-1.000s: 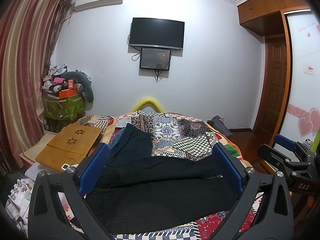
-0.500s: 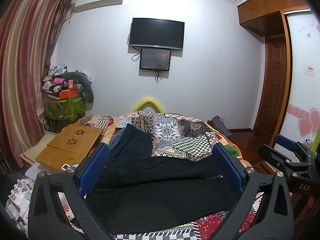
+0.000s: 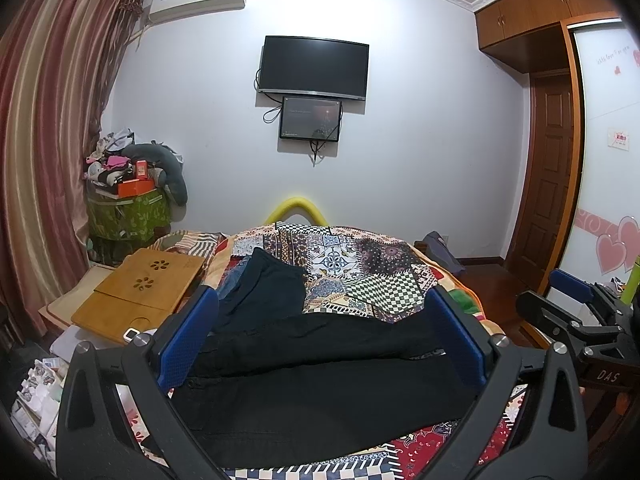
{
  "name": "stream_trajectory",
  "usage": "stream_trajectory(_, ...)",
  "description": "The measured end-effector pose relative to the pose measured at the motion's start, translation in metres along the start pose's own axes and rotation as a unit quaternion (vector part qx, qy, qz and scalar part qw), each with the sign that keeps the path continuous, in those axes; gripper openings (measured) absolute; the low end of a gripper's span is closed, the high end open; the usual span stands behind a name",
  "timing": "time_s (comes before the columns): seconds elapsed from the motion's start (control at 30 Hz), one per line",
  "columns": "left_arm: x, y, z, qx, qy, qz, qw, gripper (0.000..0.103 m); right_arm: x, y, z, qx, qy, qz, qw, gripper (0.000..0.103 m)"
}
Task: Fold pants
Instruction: 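Lower both grippers onto the black pants' waistband edge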
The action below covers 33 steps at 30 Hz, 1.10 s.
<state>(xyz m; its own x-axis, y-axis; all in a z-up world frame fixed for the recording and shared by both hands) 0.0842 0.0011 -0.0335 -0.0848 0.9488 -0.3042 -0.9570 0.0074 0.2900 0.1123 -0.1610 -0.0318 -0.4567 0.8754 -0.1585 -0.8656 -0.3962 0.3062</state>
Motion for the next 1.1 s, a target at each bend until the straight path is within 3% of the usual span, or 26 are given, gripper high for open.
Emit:
stream_trajectory(0.67, 0.012, -0.015, -0.001, 0.021, 0.009, 0.000, 0.9997, 0.103, -0.004, -0.012, -0.006, 0.015, 0.000, 0.007, 1.000, 0.103)
stream_trajectory(0.9, 0.042, -0.061, 0.002, 0.047, 0.013, 0.023, 0.9985, 0.103, -0.010, -0.043, -0.013, 0.032, 0.009, 0.012, 0.999, 0.103)
stream_trajectory(1.1, 0.093, -0.136, 0.007, 0.088, 0.014, 0.070, 0.9935, 0.103, -0.019, -0.091, -0.021, 0.058, 0.037, 0.021, 0.997, 0.103)
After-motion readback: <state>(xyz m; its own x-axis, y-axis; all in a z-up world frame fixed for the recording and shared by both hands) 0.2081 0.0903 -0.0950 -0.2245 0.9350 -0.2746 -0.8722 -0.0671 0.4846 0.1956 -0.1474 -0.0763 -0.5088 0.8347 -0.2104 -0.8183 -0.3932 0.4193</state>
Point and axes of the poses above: each gripper's, at about its wrist camera, not at the fingertips, and y roughly against the way its jaws point, x to its left, z to its top, the point moved 8 cm from there along -y, roughly the way its jaws point, and after that the axes turned 14 degrees about y, right-handed, at the moved point
